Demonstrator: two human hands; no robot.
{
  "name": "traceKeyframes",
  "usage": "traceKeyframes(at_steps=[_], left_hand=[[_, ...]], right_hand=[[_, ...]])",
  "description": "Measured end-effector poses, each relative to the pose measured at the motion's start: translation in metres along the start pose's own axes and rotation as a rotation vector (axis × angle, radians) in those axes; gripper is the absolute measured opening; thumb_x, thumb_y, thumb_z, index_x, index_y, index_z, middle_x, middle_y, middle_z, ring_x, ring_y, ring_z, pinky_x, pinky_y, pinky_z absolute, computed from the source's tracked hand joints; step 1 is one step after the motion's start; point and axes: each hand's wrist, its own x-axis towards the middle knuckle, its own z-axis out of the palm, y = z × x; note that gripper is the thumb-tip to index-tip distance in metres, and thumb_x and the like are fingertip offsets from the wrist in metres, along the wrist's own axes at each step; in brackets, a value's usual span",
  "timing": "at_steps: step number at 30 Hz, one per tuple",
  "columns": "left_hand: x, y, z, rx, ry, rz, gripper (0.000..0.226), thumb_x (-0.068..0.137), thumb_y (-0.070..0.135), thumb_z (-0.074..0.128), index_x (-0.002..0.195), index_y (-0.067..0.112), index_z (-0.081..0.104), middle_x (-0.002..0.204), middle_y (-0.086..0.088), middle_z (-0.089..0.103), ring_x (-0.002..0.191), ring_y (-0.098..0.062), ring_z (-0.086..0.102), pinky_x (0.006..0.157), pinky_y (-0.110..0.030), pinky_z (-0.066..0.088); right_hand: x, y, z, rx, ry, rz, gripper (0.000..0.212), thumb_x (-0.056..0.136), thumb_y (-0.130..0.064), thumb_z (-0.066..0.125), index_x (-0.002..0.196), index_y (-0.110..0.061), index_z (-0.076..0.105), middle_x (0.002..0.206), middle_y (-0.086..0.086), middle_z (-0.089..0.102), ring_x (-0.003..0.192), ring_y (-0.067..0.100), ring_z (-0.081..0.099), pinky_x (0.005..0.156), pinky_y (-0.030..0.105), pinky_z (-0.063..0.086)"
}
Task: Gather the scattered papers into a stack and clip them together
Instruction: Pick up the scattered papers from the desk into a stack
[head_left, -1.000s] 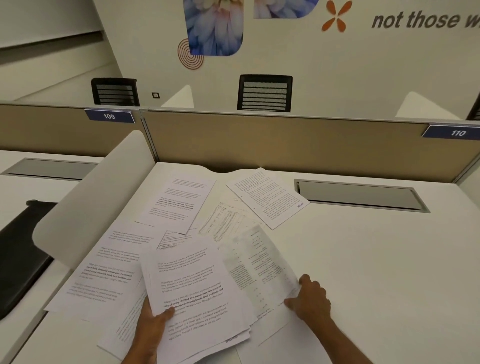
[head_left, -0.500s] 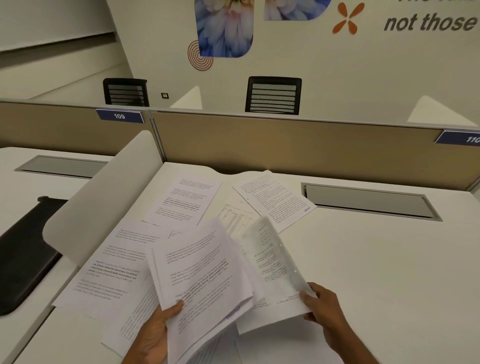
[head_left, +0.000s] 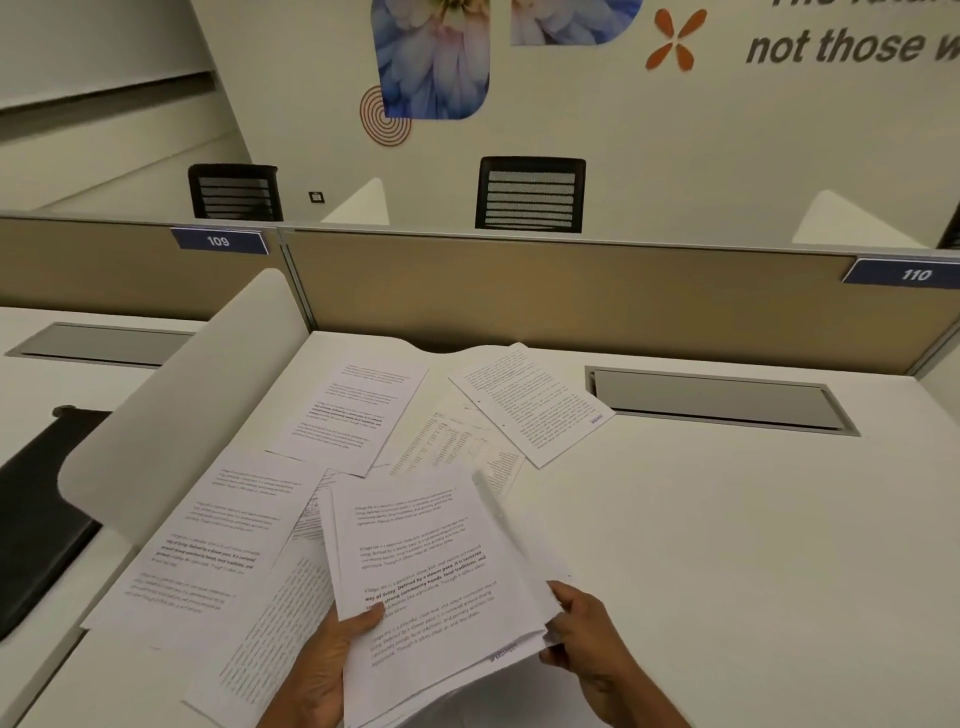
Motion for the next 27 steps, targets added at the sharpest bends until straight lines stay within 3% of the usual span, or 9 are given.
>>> traceKeyframes(at_steps=[4, 7, 10, 14, 17, 19, 21, 23, 27], left_hand=[[0.003, 0.002, 0.001, 0.026, 0.037, 0.110, 0.042, 0.091, -0.009, 0.060, 0.129, 0.006, 0.063, 0.126, -0.021, 0.070, 0.113, -0.038, 0.065, 0.106, -0.054, 0.047], [0.003, 0.000, 0.004, 0.099, 0.074, 0.107, 0.045, 0.092, -0.013, 0.057, 0.134, 0.001, 0.059, 0.120, -0.020, 0.072, 0.107, -0.037, 0.066, 0.101, -0.050, 0.049], [0.000, -0.002, 0.006, 0.136, 0.063, 0.012, 0.048, 0.084, -0.016, 0.067, 0.129, -0.001, 0.061, 0.098, -0.016, 0.080, 0.102, -0.037, 0.068, 0.079, -0.046, 0.063], [0.002, -0.006, 0.010, 0.110, 0.024, -0.079, 0.078, 0.063, -0.016, 0.075, 0.138, -0.003, 0.057, 0.134, -0.029, 0.064, 0.120, -0.045, 0.062, 0.105, -0.056, 0.049], [0.001, -0.005, 0.014, 0.107, 0.016, -0.060, 0.054, 0.084, -0.021, 0.062, 0.135, -0.003, 0.059, 0.113, -0.021, 0.076, 0.106, -0.038, 0.067, 0.090, -0.047, 0.057], [0.002, -0.001, 0.016, 0.111, 0.030, -0.017, 0.052, 0.090, -0.021, 0.054, 0.138, -0.001, 0.057, 0.112, -0.019, 0.075, 0.107, -0.038, 0.065, 0.093, -0.046, 0.054], [0.002, 0.006, 0.017, 0.116, 0.030, 0.019, 0.051, 0.091, -0.020, 0.052, 0.138, 0.000, 0.056, 0.114, -0.018, 0.075, 0.108, -0.038, 0.065, 0.087, -0.047, 0.059], [-0.001, 0.012, 0.018, 0.109, 0.023, 0.050, 0.049, 0.092, -0.018, 0.052, 0.135, 0.003, 0.059, 0.103, -0.012, 0.080, 0.102, -0.036, 0.068, 0.070, -0.041, 0.065], [-0.002, 0.022, 0.015, 0.056, 0.001, 0.096, 0.049, 0.093, -0.015, 0.051, 0.135, 0.008, 0.060, 0.107, -0.008, 0.080, 0.091, -0.028, 0.077, 0.069, -0.037, 0.066]], right_hand=[[-0.003, -0.006, -0.008, -0.061, -0.054, -0.005, 0.032, 0.077, -0.015, 0.069, 0.107, -0.019, 0.078, 0.092, 0.006, 0.079, 0.073, 0.017, 0.065, 0.061, 0.026, 0.055], [0.003, -0.005, -0.017, -0.103, -0.061, 0.008, 0.031, 0.086, -0.004, 0.063, 0.111, -0.018, 0.075, 0.099, 0.008, 0.080, 0.073, 0.015, 0.068, 0.062, 0.025, 0.056], [0.007, -0.005, -0.017, -0.163, -0.072, 0.022, 0.038, 0.086, 0.004, 0.055, 0.106, -0.021, 0.076, 0.094, 0.003, 0.081, 0.077, 0.016, 0.070, 0.064, 0.026, 0.059], [0.009, -0.004, -0.014, -0.212, -0.098, 0.038, 0.049, 0.082, 0.010, 0.044, 0.105, -0.018, 0.077, 0.098, 0.007, 0.080, 0.084, 0.022, 0.071, 0.068, 0.030, 0.061], [0.013, 0.003, -0.020, -0.238, 0.046, -0.010, 0.028, 0.091, -0.003, 0.053, 0.110, -0.013, 0.072, 0.099, 0.011, 0.077, 0.082, 0.029, 0.075, 0.068, 0.036, 0.063], [0.019, 0.011, -0.032, -0.498, 0.293, -0.119, 0.020, 0.094, -0.019, 0.062, 0.113, -0.017, 0.067, 0.100, 0.006, 0.073, 0.087, 0.025, 0.073, 0.080, 0.039, 0.060], [0.019, 0.018, -0.043, -0.763, 0.432, -0.184, 0.039, 0.093, -0.034, 0.065, 0.129, -0.022, 0.057, 0.115, 0.002, 0.066, 0.105, 0.020, 0.065, 0.087, 0.033, 0.052], [0.019, 0.023, -0.049, -0.933, 0.409, -0.124, 0.066, 0.089, -0.047, 0.067, 0.144, -0.024, 0.040, 0.134, 0.003, 0.052, 0.126, 0.023, 0.051, 0.095, 0.036, 0.047], [0.013, 0.032, -0.038, -1.176, 0.331, -0.007, 0.096, 0.077, -0.057, 0.073, 0.151, -0.024, 0.022, 0.141, 0.005, 0.035, 0.132, 0.027, 0.037, 0.099, 0.046, 0.043]])
